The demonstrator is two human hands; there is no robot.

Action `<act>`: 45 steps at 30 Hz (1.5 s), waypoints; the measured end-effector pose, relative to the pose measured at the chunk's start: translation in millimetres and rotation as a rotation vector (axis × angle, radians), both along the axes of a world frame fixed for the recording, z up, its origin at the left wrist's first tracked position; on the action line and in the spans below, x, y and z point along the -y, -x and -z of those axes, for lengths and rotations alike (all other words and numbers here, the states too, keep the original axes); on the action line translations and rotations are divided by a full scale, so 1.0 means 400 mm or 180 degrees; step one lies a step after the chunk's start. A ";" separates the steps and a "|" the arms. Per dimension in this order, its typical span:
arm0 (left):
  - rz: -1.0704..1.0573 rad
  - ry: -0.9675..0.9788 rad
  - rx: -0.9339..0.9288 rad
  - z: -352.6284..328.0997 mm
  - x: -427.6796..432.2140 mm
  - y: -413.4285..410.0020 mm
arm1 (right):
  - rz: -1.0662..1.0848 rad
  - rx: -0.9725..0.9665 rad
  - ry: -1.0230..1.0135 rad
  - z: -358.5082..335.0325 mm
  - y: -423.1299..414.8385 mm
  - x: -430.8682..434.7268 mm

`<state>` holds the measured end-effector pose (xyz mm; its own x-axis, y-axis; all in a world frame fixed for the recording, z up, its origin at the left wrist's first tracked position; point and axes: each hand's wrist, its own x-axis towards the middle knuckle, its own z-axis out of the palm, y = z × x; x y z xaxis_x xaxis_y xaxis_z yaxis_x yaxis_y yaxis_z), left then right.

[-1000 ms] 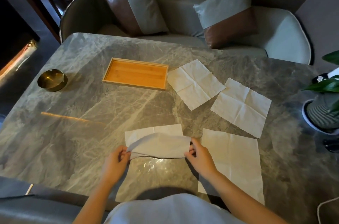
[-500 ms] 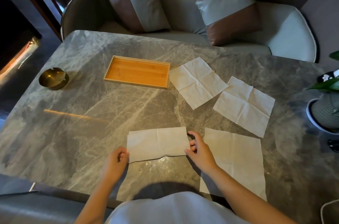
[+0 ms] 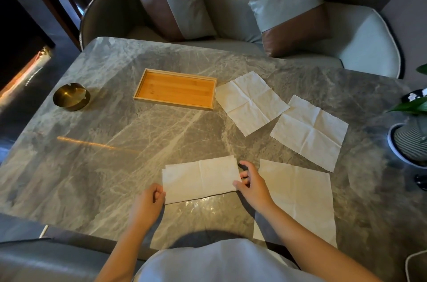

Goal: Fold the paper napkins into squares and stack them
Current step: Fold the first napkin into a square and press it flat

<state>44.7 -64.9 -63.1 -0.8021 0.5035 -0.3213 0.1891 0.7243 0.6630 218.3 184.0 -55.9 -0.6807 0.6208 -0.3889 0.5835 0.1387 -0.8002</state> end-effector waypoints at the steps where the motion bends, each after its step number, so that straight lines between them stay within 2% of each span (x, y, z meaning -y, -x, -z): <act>1: -0.0031 -0.0030 0.0003 0.001 0.000 -0.001 | -0.0117 -0.0014 0.0090 -0.001 0.000 0.001; 4: -0.0064 -0.0043 -0.0010 0.002 -0.001 -0.002 | -0.0433 0.0151 -0.0004 0.001 0.001 0.002; 11: 0.0047 0.0207 -0.0066 0.011 0.002 0.003 | -0.0413 0.0245 -0.0390 -0.001 -0.005 0.002; 13: 0.0006 0.0321 -0.0031 0.004 -0.002 0.003 | -0.0407 0.0288 -0.0718 -0.013 -0.010 0.009; 17: -0.0250 -0.0142 -0.0309 -0.017 -0.015 -0.005 | -0.0722 0.0015 -0.1285 -0.042 -0.001 0.037; 19: 0.0328 -0.0231 -0.0337 -0.033 -0.039 -0.009 | -0.1207 -0.0049 -0.1207 -0.059 0.023 0.063; 22: 0.1485 0.0234 -0.0192 -0.044 -0.097 -0.039 | -0.1862 0.0247 -0.1215 -0.060 0.062 0.110; 24: 0.1789 0.0541 -0.0153 -0.037 -0.116 -0.058 | -0.1991 0.0533 -0.1160 -0.049 0.072 0.128; 31: 0.1426 0.0732 -0.0314 -0.031 -0.055 -0.036 | -0.1525 0.0851 -0.1188 -0.033 0.012 0.051; 35: 0.1071 0.0353 -0.0419 -0.040 -0.038 -0.050 | -0.1126 0.0692 -0.1282 -0.033 -0.027 0.020; 37: 0.1214 0.0187 -0.0428 -0.045 -0.045 -0.056 | -0.1193 0.0525 -0.1311 -0.035 -0.037 0.016; 40: 0.1696 0.0537 -0.0512 -0.038 -0.064 -0.062 | -0.1568 0.0645 -0.1281 -0.033 -0.040 0.026; 45: 0.1584 0.1267 -0.0599 -0.033 -0.096 -0.054 | -0.1332 0.1021 -0.1098 -0.030 -0.035 0.038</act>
<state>66.4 -26.6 -49.8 -0.5652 0.7000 -0.4366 0.6506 0.7036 0.2858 232.3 168.8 -43.8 -0.7758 0.4532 -0.4391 0.6276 0.6261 -0.4628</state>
